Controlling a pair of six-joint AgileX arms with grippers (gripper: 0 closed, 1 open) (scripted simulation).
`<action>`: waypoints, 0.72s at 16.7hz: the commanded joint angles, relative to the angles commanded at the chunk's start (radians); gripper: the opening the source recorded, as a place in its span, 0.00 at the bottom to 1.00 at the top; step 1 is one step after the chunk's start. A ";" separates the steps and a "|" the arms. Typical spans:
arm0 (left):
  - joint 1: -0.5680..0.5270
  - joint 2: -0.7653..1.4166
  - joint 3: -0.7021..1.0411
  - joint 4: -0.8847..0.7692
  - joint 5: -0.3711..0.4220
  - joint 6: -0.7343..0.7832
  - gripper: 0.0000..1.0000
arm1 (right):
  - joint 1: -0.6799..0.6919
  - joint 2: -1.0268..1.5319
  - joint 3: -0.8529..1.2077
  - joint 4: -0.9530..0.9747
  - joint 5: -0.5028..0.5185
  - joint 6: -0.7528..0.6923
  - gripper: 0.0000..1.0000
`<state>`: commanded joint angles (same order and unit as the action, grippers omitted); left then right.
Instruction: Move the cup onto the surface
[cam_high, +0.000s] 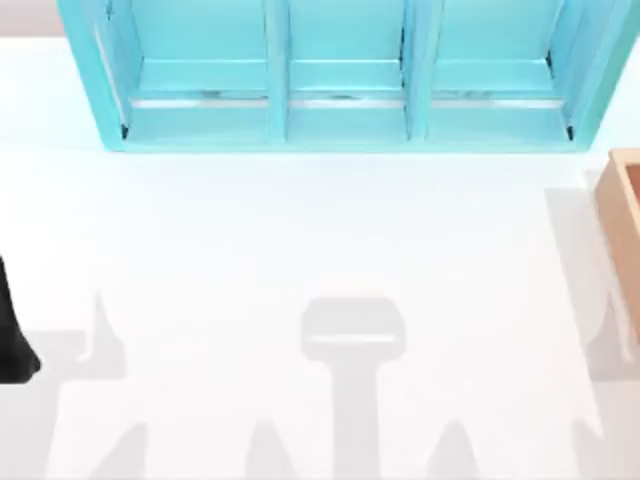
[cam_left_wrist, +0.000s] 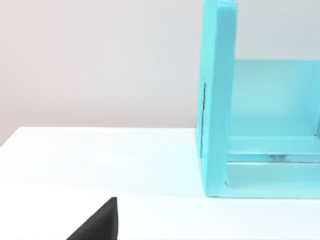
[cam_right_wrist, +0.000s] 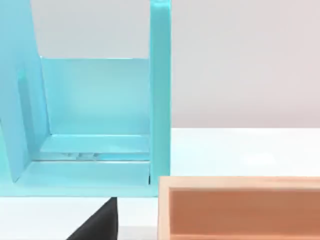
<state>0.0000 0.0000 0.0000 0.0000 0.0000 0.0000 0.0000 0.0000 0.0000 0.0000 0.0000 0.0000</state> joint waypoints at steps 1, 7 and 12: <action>0.000 0.000 0.000 0.000 0.000 0.000 1.00 | 0.000 0.000 0.000 0.000 0.000 0.000 1.00; 0.000 0.000 0.000 0.000 0.000 0.000 1.00 | -0.060 0.161 0.155 -0.153 0.002 -0.060 1.00; 0.000 0.000 0.000 0.000 0.000 0.000 1.00 | -0.181 0.565 0.488 -0.479 0.002 -0.179 1.00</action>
<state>0.0000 0.0000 0.0000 0.0000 0.0000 0.0000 -0.1806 0.5649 0.4882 -0.4790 0.0018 -0.1787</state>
